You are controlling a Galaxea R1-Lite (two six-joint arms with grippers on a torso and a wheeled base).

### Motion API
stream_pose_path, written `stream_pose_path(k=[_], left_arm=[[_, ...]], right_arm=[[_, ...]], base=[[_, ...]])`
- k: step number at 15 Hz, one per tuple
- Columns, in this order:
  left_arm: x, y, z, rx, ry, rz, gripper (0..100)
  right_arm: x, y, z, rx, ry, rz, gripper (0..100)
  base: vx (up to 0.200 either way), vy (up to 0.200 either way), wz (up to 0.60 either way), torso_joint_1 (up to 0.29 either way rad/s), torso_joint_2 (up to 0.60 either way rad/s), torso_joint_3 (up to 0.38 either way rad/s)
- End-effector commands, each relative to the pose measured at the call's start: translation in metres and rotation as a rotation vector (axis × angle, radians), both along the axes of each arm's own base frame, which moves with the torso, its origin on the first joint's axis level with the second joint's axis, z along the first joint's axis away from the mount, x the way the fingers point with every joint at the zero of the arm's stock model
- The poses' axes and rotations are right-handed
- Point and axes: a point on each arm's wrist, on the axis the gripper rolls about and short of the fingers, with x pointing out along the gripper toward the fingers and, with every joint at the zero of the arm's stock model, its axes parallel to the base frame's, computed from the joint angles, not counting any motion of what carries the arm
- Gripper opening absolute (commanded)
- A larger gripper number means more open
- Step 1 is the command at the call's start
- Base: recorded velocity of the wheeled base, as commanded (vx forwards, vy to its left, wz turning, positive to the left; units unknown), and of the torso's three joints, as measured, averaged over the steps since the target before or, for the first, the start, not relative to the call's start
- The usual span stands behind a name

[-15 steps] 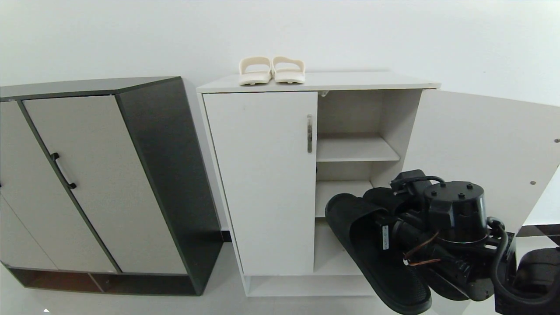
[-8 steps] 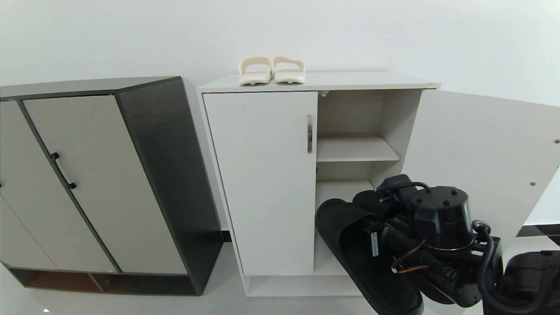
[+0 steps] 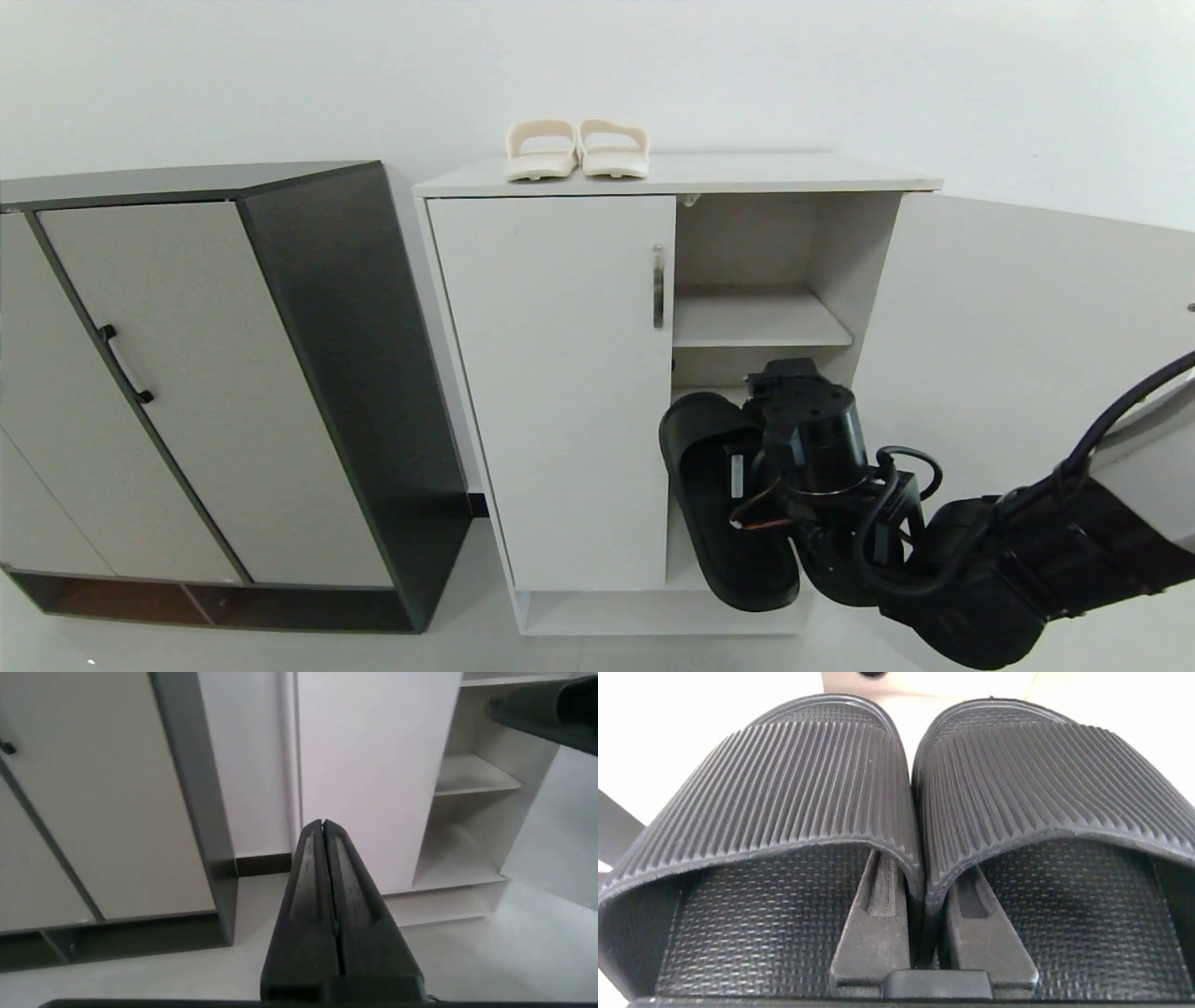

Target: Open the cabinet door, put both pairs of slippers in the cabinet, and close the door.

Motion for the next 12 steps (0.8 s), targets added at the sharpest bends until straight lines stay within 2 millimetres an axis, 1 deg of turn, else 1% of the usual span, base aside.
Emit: stream_pose_path(k=[1,4,5,6,9,12], left_arm=[[0.0,0.0,0.0,-0.001,0.002,0.0,0],[0.0,0.0,0.0,-0.001,0.002,0.0,0],[0.0,0.0,0.0,-0.002,0.002,0.0,0],[0.0,0.0,0.0,-0.002,0.002,0.0,0],[0.0,0.0,0.0,-0.002,0.002,0.0,0],[0.0,0.0,0.0,-0.002,0.002,0.0,0]], right_arm=[[0.004,0.003,-0.01,-0.018,0.019,-0.004,0],[0.001,0.006,-0.011,-0.006,0.021,0.003,0],[0.0,0.008,-0.012,-0.007,0.022,0.007,0],[0.002,0.015,-0.019,-0.015,0.031,0.021,0],[0.021,0.036,-0.037,-0.021,0.036,0.023,0],[0.024,0.04,-0.048,-0.02,0.052,0.018,0]], base=[[0.0,-0.2,0.0,0.012,0.0,0.002],[0.0,-0.2,0.0,0.002,0.0,0.001],[0.0,0.0,0.0,0.0,0.0,0.0],[0.0,0.0,0.0,0.0,0.0,0.0],[0.0,0.0,0.0,0.0,0.0,0.0],[0.0,0.0,0.0,0.0,0.0,0.0]])
